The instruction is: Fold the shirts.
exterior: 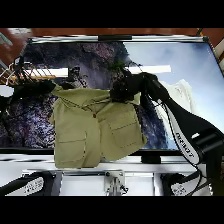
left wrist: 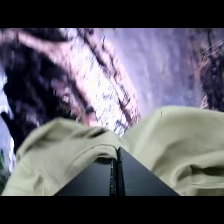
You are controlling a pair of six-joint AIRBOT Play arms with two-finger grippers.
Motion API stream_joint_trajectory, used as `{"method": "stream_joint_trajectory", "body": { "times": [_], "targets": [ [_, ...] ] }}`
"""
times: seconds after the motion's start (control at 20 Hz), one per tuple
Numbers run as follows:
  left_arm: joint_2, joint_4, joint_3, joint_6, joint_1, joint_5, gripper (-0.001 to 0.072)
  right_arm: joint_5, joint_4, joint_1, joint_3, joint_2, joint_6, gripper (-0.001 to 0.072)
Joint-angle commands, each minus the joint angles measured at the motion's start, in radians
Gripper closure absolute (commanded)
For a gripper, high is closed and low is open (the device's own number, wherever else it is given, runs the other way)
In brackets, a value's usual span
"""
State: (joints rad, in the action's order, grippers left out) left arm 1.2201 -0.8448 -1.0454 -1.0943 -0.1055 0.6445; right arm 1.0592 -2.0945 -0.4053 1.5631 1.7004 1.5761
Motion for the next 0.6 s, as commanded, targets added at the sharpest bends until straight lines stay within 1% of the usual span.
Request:
{"method": "stream_joint_trajectory", "body": {
  "times": [0.0,0.15,0.25,0.35,0.45,0.55],
  "targets": [
    [-0.050,0.000,-0.047,0.055,0.000,0.067,0.0671,-0.007,0.099,-0.001,0.102,-0.072,0.039,0.0636],
    [-0.111,0.000,-0.085,0.054,0.000,0.189,0.0670,0.012,0.098,-0.001,0.169,-0.121,0.100,0.0636],
    [-0.158,-0.002,-0.094,0.055,0.000,0.276,0.0670,0.073,0.097,-0.001,0.206,-0.154,0.150,0.0636],
    [-0.208,-0.026,-0.098,0.054,0.000,0.346,0.0671,0.141,0.103,-0.001,0.214,-0.203,0.165,0.0636],
    [-0.262,-0.053,-0.098,0.053,0.000,0.360,0.0671,0.236,0.127,-0.001,0.214,-0.250,0.147,0.0636],
    [-0.299,-0.052,-0.098,0.050,0.000,0.332,0.0671,0.338,0.132,-0.002,0.214,-0.262,0.046,0.0636]
  ]
}}
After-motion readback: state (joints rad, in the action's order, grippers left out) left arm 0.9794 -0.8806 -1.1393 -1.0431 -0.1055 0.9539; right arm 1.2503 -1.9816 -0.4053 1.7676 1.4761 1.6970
